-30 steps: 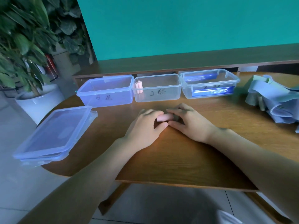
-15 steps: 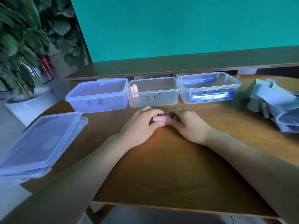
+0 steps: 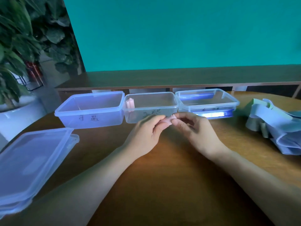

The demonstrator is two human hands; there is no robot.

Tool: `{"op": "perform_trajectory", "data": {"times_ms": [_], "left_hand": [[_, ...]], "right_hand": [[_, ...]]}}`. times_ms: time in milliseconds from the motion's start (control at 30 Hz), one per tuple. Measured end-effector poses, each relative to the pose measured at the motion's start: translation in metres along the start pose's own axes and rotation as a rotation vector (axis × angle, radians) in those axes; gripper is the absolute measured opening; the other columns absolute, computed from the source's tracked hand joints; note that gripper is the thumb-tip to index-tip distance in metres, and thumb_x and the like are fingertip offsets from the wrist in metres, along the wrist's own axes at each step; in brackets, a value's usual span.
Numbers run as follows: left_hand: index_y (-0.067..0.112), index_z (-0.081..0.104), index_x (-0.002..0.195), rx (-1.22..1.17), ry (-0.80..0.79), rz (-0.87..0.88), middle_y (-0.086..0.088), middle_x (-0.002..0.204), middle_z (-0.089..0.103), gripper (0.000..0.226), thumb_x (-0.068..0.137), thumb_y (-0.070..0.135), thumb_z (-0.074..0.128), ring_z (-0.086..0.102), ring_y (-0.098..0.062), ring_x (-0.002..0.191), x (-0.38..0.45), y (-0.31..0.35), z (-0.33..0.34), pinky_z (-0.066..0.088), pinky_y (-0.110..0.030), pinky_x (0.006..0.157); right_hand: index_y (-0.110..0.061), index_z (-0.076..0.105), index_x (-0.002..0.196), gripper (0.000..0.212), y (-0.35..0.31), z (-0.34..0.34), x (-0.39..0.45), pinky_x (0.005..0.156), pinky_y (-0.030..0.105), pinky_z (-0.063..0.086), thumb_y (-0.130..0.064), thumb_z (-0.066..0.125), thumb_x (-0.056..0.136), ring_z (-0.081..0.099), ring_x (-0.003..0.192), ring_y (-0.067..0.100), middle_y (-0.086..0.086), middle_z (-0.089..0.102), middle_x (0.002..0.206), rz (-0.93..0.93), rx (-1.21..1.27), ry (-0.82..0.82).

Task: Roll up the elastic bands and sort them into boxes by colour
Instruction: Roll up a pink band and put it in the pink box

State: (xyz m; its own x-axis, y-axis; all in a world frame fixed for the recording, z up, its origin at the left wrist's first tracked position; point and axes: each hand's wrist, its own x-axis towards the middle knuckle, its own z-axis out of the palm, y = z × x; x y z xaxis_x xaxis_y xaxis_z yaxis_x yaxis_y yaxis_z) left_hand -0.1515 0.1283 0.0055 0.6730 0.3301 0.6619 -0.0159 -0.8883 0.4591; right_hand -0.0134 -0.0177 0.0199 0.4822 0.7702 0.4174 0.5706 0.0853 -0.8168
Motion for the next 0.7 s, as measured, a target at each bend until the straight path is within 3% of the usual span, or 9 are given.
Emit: {"op": "perform_trajectory", "data": {"times_ms": [133,200,300,400,467,600,700], "left_hand": [[0.016,0.068,0.120,-0.036,0.262,-0.067,0.017,0.100,0.067,0.030,0.100,0.037,0.058,0.061,0.007,0.090,0.004,-0.006,-0.004,0.050,-0.025,0.085],[0.021,0.063,0.128,-0.031,0.335,-0.179,0.012,0.105,0.068,0.034,0.101,0.040,0.054,0.063,0.002,0.093,0.005,-0.010,-0.010,0.051,-0.017,0.079],[0.028,0.054,0.135,-0.020,0.404,-0.344,0.010,0.104,0.070,0.039,0.102,0.047,0.048,0.065,-0.005,0.093,0.006,-0.018,-0.019,0.050,-0.012,0.073],[0.028,0.056,0.132,0.027,0.453,-0.435,0.006,0.091,0.072,0.038,0.102,0.049,0.048,0.068,-0.009,0.083,0.008,-0.029,-0.022,0.052,-0.017,0.066],[0.025,0.060,0.127,0.079,0.482,-0.438,0.005,0.083,0.071,0.033,0.102,0.044,0.052,0.068,-0.012,0.075,0.008,-0.035,-0.020,0.053,-0.021,0.062],[0.021,0.060,0.125,0.153,0.446,-0.518,0.000,0.086,0.073,0.034,0.100,0.043,0.054,0.070,-0.017,0.076,0.010,-0.041,-0.018,0.057,-0.029,0.064],[0.023,0.057,0.128,0.170,0.375,-0.586,0.001,0.097,0.073,0.034,0.100,0.043,0.053,0.069,-0.017,0.086,0.011,-0.041,-0.018,0.057,-0.030,0.071]], "right_hand": [[-0.020,0.074,0.112,0.026,-0.024,0.002,0.033,0.080,0.017,0.052,-0.037,0.066,0.094,0.066,0.088,-0.001,-0.015,0.073,0.099,-0.140,-0.145,-0.009],[-0.018,0.075,0.110,0.022,-0.036,0.010,0.056,0.076,0.013,0.049,-0.033,0.067,0.096,0.064,0.082,-0.007,-0.018,0.071,0.093,-0.196,-0.219,-0.032],[-0.020,0.079,0.102,0.019,-0.052,0.021,0.090,0.076,0.020,0.048,-0.033,0.065,0.098,0.066,0.082,0.004,-0.012,0.076,0.092,-0.233,-0.308,-0.063],[-0.034,0.082,0.086,0.025,-0.058,0.029,0.121,0.067,0.015,0.040,-0.028,0.061,0.099,0.054,0.065,0.003,-0.017,0.075,0.085,-0.218,-0.382,-0.188],[-0.040,0.081,0.078,0.026,-0.053,0.037,0.144,0.066,0.025,0.049,-0.031,0.063,0.095,0.044,0.063,0.014,-0.008,0.073,0.079,-0.151,-0.469,-0.229],[-0.018,0.081,0.085,0.021,-0.033,0.058,0.179,0.074,0.031,0.056,-0.035,0.071,0.092,0.064,0.075,0.027,0.006,0.070,0.074,0.030,-0.591,-0.271],[-0.012,0.078,0.086,0.025,-0.025,0.071,0.189,0.080,0.031,0.057,-0.036,0.072,0.091,0.069,0.075,0.022,0.008,0.074,0.075,0.079,-0.588,-0.293]]}}
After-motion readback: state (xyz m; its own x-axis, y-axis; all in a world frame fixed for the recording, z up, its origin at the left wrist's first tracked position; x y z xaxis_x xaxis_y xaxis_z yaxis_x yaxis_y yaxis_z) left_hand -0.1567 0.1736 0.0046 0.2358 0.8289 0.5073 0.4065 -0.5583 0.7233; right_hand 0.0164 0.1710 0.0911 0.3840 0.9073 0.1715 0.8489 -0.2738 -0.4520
